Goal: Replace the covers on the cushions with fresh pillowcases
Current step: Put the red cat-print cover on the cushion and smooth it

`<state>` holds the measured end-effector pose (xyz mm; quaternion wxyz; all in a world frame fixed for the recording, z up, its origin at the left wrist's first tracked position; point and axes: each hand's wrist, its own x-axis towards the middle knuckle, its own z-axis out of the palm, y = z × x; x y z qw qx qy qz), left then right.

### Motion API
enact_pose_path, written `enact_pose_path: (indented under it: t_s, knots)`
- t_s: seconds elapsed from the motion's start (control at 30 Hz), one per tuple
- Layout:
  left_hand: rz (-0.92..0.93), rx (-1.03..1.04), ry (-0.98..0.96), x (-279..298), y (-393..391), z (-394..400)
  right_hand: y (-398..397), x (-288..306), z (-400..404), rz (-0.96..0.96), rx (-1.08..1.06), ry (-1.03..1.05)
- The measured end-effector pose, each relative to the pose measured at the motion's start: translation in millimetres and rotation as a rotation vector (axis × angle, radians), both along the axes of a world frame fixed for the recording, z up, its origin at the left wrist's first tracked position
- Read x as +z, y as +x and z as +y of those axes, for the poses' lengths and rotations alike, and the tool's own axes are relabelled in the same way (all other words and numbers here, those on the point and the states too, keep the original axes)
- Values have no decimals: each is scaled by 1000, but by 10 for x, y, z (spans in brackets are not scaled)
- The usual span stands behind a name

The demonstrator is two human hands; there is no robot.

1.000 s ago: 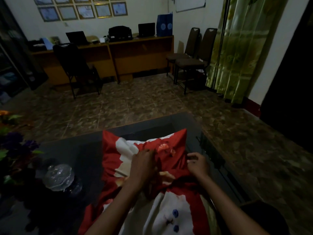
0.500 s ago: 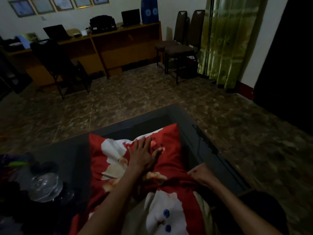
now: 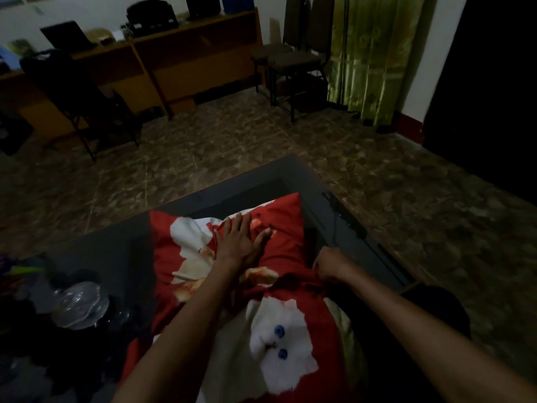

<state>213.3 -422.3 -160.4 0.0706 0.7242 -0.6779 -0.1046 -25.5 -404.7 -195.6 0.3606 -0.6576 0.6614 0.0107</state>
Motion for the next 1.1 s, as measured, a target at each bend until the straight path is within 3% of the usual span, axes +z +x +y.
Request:
enact_pose_path:
  t_s: [0.17, 0.3, 0.47, 0.57, 0.77, 0.9, 1.0, 1.1]
  knots:
    - [50, -78, -16, 102, -16, 175, -97, 238, 31, -357, -175, -150]
    - [25, -167, 59, 52, -130, 537, -71, 254, 382, -521, -104, -38]
    - [20, -120, 126, 76, -186, 498, 1, 191, 608, -505, -222, -143]
    - [52, -103, 152, 74, -174, 427, -111, 187, 761, -385, -132, -157]
    - [13, -132, 101, 25, -212, 433, -229, 430, 794, -285, 94, 12]
    - [25, -118, 103, 45, -202, 428, -212, 459, 730, -331, 19, -95]
    - [32, -125, 104, 58, -212, 401, -215, 375, 936, -245, 32, -126]
    - [27, -146, 106, 64, -207, 421, -244, 334, 1012, -232, 60, -65]
